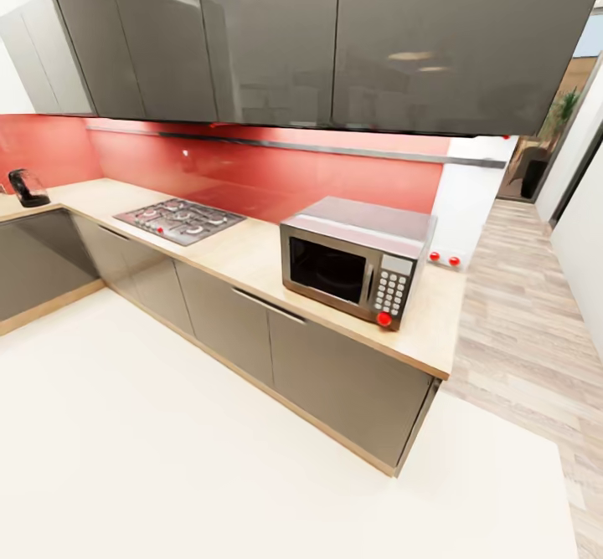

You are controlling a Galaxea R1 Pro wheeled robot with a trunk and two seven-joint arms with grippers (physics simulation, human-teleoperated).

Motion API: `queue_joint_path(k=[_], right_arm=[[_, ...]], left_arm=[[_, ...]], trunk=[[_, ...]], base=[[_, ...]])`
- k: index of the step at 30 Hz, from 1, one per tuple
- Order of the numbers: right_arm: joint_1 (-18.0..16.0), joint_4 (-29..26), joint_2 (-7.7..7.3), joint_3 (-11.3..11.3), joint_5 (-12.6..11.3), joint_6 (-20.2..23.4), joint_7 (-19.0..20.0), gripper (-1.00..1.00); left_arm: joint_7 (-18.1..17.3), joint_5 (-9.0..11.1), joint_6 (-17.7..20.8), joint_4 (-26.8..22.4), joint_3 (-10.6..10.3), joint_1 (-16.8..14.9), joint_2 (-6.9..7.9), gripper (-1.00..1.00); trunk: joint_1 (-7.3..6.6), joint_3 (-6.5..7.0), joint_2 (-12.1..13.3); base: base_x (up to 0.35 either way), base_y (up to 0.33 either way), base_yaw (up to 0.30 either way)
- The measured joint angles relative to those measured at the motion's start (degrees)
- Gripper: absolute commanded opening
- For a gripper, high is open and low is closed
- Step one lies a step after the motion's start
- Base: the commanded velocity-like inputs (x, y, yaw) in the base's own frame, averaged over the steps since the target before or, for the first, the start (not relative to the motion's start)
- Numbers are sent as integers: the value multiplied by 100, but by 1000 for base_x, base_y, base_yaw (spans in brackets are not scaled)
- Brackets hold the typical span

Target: Set up a coffee station on the kitchen countertop: keep the coffee maker on the countertop, move the bottle of coffee from the kitchen shelf to the counter next to the coffee maker, place a paper coffee filter on top of the coffee maker, put the saucer next to the coffee maker with the coffee cup on the saucer, and place the electric kettle next to the coffee maker.

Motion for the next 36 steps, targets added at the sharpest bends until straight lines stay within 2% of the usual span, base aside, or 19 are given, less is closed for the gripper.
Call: queue_joint_path(k=[4, 6, 9, 16, 23, 27, 32, 36], right_arm=[[-1, -71, 107, 3, -8, -720, -1, 100], [0, -70, 137, 3, -19, -842, 4, 100], [0, -63, 148, 4, -23, -880, 6, 100], [1, 331, 144, -26, -17, -884, -37, 100], [0, 469, 20, -52, -16, -890, -48, 100], [0, 484, -16, -49, -13, -890, -49, 100], [0, 496, -27, -48, -12, -891, -49, 100], [0, 498, -28, -48, -12, -891, -51, 100]], left_arm=[[-11, 8, -536, -10, 1, -9, 1, 100], [-14, 8, -938, -55, 3, -11, -7, 100], [-14, 5, -1194, -31, 3, -7, -1, 100], [-13, -9, -1306, 5, 29, 46, 42, 100], [-4, 13, -1360, 18, 28, 92, 52, 100], [0, 171, -1421, 15, 36, 116, 54, 100], [-46, 567, -1475, 9, 56, 135, 77, 100], [-24, 638, -1475, 15, 73, 139, 118, 100]], trunk=[[2, 1, 1], [3, 0, 1], [3, 0, 1], [3, -3, 1], [4, -25, 1], [4, -46, 1], [4, -73, 1], [4, -94, 1]], base=[[180, 0, 0], [34, 0, 0], [14, 0, 2], [3, 0, 95], [0, 0, 237], [0, 0, 244], [0, 0, 244], [0, 0, 244]])
